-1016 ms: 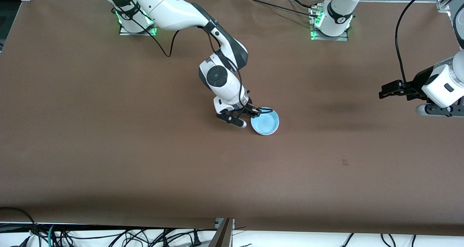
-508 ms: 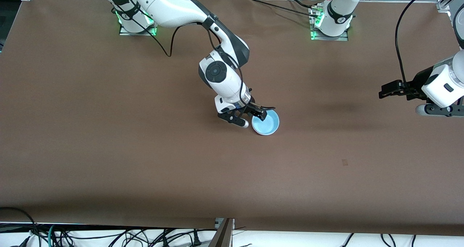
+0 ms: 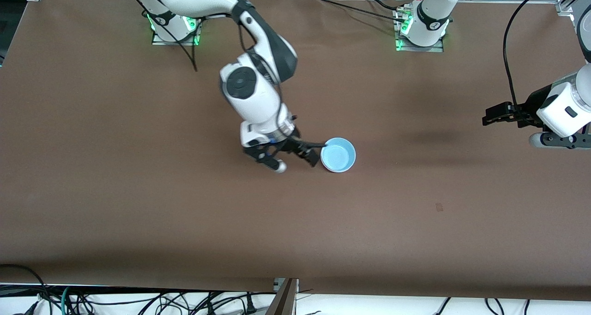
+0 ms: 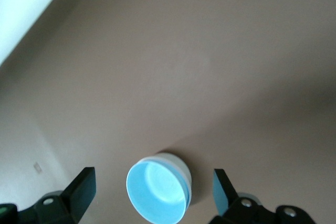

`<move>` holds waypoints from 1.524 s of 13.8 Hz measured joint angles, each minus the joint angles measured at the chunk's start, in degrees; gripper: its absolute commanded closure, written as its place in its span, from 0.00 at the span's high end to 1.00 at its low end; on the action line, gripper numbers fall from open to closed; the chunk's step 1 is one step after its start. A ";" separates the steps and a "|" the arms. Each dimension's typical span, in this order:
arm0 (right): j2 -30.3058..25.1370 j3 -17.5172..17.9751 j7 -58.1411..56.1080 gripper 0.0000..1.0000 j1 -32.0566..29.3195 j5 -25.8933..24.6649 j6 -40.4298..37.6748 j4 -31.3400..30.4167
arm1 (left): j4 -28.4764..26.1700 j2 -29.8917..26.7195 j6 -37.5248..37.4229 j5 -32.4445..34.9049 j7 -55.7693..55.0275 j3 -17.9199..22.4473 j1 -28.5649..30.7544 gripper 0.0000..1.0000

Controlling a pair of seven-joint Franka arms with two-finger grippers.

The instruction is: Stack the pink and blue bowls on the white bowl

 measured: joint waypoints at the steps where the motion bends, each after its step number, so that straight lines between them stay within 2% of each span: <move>1: -1.38 -1.74 -0.10 0.98 -0.48 0.00 -2.61 -0.01 | 0.00 0.00 0.00 0.00 0.00 0.00 0.00 1.00; 4: -4.52 -7.67 -6.09 0.98 -1.14 0.00 -11.80 -0.04 | -0.01 0.00 -0.03 0.00 0.00 -0.01 0.00 1.00; 8: -9.35 -15.37 -23.48 0.99 -1.99 0.04 -27.69 -0.10 | -0.02 0.01 -0.05 0.00 0.00 -0.01 0.00 1.00; 11: -14.76 -19.45 -32.98 0.99 -2.26 0.02 -36.32 -1.49 | -0.02 0.01 -0.07 0.00 0.00 -0.01 0.00 1.00; 13: -18.95 -20.07 -35.95 0.99 -2.27 -1.68 -38.06 -4.86 | -0.02 0.01 -0.07 0.00 0.00 -0.01 0.00 1.00; 15: -23.95 -19.88 -39.26 0.99 -2.11 -5.67 -37.99 -10.52 | -0.02 0.01 -0.08 0.00 0.00 -0.01 0.00 1.00; 18: -33.65 -18.96 -42.36 0.99 -1.99 -11.20 -34.55 -22.49 | -0.08 -0.19 -0.09 0.15 -0.07 -0.01 -0.01 1.00; 21: -43.17 -16.98 -43.31 0.99 -1.76 -16.95 -29.20 -35.71 | -0.97 -1.74 0.13 5.02 -0.51 -0.53 -0.85 1.00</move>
